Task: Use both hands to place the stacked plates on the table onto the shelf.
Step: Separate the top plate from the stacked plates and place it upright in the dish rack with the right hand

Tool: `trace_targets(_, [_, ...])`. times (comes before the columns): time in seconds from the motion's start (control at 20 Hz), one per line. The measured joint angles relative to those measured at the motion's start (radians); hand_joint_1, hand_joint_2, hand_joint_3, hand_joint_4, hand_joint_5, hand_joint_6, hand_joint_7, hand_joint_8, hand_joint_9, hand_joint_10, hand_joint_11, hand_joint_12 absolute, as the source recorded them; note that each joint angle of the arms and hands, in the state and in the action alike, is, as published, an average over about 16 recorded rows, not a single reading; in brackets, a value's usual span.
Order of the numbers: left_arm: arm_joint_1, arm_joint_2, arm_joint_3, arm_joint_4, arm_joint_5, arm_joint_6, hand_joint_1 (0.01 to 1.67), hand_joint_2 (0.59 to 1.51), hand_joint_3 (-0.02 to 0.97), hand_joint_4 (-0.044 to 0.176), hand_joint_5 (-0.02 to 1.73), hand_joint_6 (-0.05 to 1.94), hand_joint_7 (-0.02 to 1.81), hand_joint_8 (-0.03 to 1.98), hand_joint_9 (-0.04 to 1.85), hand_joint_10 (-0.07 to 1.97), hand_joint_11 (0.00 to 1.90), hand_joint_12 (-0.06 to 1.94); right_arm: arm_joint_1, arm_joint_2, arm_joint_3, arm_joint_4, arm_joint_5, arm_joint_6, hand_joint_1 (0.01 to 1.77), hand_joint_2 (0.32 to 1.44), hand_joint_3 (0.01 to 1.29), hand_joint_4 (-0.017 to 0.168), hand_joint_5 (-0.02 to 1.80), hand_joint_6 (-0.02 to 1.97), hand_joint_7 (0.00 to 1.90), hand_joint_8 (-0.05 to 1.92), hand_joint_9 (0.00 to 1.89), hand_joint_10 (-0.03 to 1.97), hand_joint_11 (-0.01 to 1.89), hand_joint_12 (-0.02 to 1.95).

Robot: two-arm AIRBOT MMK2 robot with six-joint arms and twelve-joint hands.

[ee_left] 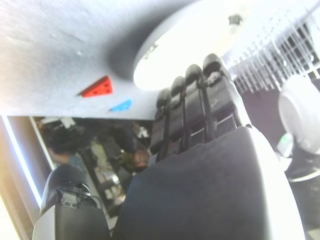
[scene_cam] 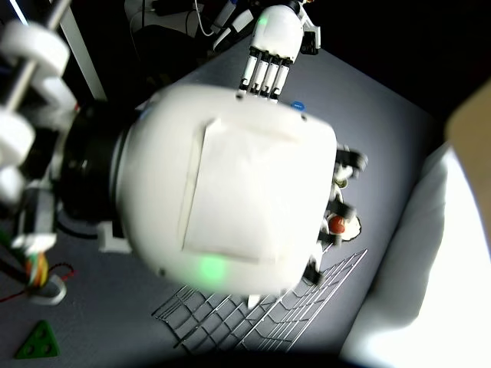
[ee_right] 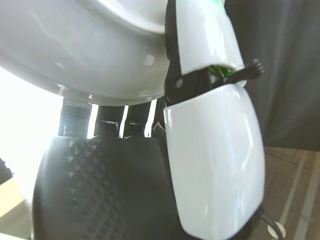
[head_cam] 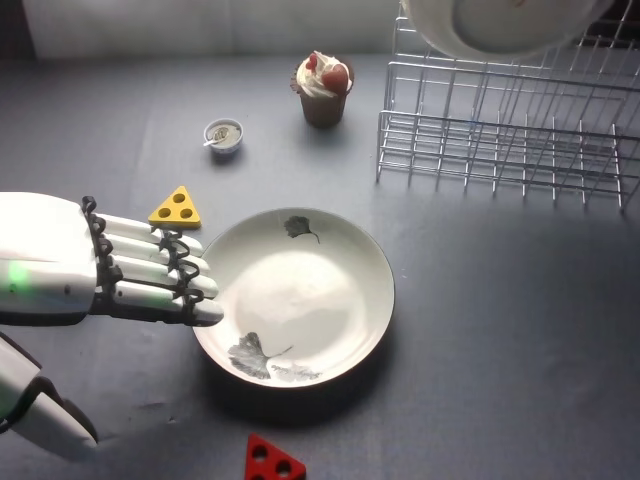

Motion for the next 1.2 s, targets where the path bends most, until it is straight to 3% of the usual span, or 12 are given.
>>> trace_targets(0.65, [0.001, -0.002, -0.012, 0.015, 0.013, 0.000, 0.09, 0.977, 0.006, 0.000, 0.12, 0.02, 0.12, 0.01, 0.12, 0.01, 0.13, 0.01, -0.036, -0.023, 0.083, 0.169, -0.050, -0.010, 1.49, 0.94, 0.01, -0.006, 0.94, 0.93, 1.05, 0.64, 1.15, 0.59, 0.99, 1.32])
trace_targets(1.2, [-0.007, 0.015, -0.023, 0.007, 0.028, 0.000, 0.10, 0.974, 0.006, 0.000, 0.14, 0.02, 0.14, 0.01, 0.13, 0.01, 0.13, 0.01, -0.111, -0.052, 0.142, 0.209, -0.015, -0.011, 1.49, 0.94, 0.01, -0.008, 0.95, 0.88, 1.07, 0.62, 1.15, 0.56, 0.99, 1.33])
